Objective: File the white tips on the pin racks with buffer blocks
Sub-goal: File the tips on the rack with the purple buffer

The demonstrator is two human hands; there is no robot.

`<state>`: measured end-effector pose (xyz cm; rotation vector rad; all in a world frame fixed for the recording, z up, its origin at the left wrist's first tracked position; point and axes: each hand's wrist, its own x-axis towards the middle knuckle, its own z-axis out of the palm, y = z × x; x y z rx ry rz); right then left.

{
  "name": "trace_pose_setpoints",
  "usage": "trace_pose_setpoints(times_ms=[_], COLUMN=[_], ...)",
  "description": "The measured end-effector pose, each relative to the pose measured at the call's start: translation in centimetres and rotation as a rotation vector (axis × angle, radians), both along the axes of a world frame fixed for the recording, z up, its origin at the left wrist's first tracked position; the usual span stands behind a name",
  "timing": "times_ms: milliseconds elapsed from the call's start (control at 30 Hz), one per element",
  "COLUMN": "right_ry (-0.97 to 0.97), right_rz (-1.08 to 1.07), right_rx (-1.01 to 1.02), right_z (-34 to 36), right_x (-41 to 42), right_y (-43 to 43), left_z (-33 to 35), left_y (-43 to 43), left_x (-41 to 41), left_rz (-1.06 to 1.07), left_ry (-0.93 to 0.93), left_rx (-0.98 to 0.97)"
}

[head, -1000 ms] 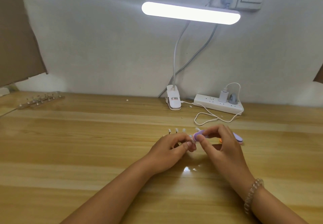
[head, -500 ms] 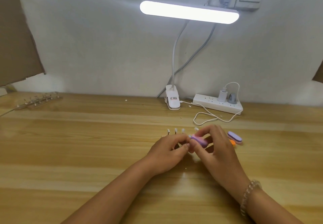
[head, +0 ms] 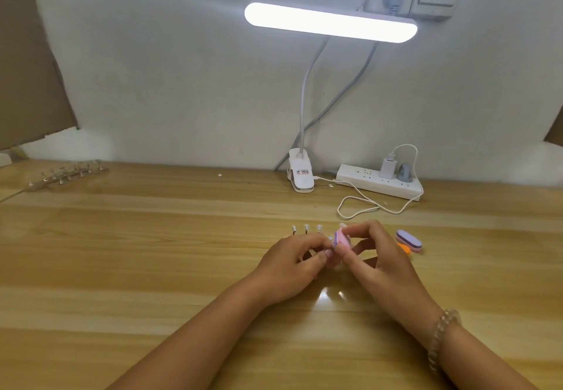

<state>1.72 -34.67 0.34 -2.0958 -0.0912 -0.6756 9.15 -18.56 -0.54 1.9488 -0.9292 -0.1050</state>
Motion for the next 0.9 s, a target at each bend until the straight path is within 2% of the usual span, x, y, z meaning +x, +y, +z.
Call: trace_pose_setpoints(times_ms=[167,333,500,633,800,900], right_ry=[-0.073,0.025,-0.020,0.047,-0.011,0.024], right_rz=[0.048,-0.051,0.036,-0.055,-0.010,-0.070], right_rx=[-0.160,-0.012,-0.163,0.000,-0.173,-0.033], right_z=[-0.4,-0.2,-0.5,-0.1,-0.6,-0.3], right_x=[-0.8,0.2,-0.8,0.0,-0.7,-0.3], right_y=[0.6,0.0,0.3,-0.1,0.5,0.1], left_z=[0.2,0.4,0.4,0.5,0.5,0.5], left_y=[0.2,0.1,0.2,0.1,0.1,0.1], left_x=[-0.2,-0.4,-0.3,-0.2,-0.3,-0.3], left_rz=[0.004,0.010,0.014,0.016,0.029,0.033], left_ry=[0.011,-0.011,-0.001,-0.011,0.006,0.010], left_rx=[0.020,0.068,0.043,0.039,0.021,0.011])
